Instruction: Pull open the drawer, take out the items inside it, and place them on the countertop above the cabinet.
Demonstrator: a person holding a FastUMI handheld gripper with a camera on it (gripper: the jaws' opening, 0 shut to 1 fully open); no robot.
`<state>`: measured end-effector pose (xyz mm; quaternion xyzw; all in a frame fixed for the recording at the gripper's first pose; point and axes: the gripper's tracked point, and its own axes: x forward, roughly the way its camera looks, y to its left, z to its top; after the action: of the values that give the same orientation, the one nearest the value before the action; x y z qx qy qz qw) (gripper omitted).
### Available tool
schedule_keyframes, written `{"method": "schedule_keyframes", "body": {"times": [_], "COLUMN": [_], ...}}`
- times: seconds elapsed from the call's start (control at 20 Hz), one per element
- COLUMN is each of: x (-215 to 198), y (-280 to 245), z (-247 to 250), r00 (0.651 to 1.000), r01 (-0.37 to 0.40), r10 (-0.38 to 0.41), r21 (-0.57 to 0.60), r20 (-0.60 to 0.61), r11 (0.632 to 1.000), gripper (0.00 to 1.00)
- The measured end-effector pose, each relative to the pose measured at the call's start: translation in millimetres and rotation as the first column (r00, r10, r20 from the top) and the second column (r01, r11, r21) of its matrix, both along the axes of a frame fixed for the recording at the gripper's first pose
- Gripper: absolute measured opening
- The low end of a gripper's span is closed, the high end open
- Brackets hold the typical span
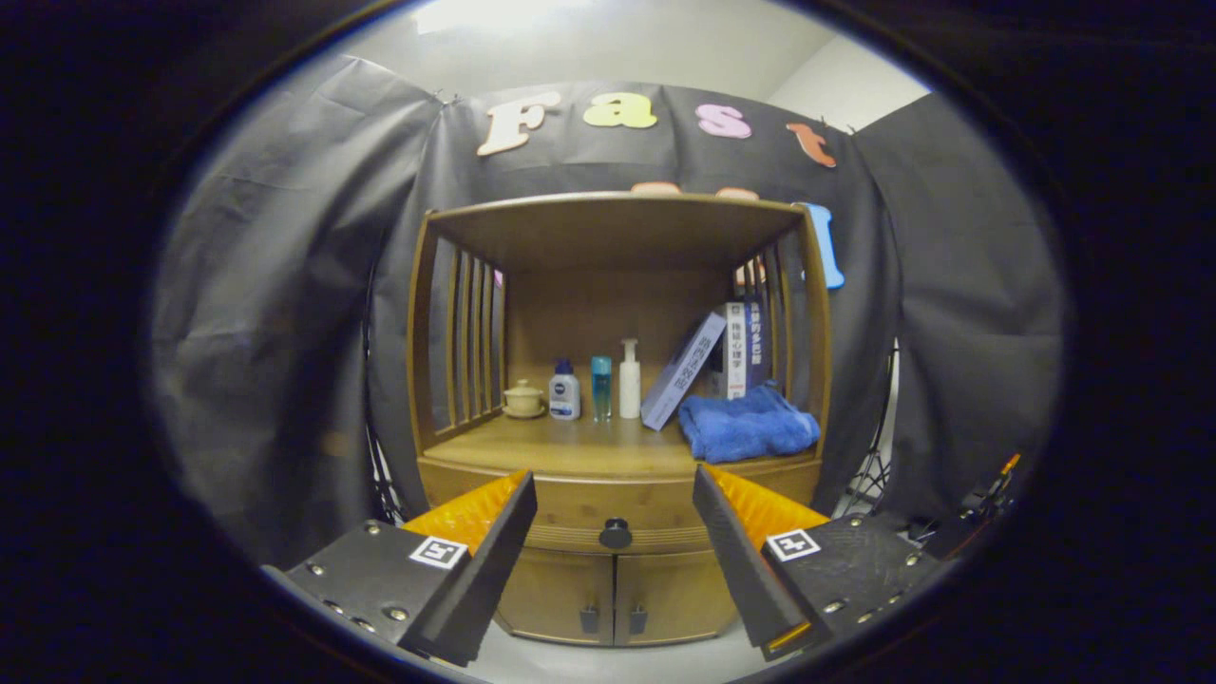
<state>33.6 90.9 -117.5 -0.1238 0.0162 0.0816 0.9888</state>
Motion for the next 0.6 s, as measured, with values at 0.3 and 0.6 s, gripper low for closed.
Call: {"method": "schedule_keyframes", "body": {"times": [0.3,0.6], "x": [76,140], "y": [-15,-21], "z": [-73,-147], "r00": [1.000,0.990], "r01": [0.028,0.072], "r10": [-0.028,-0.075], "r21": [0.009,-0.024], "r20": [0.002,-0.117], "r11": [1.000,0.997], "gripper": [0.99,0.99]}}
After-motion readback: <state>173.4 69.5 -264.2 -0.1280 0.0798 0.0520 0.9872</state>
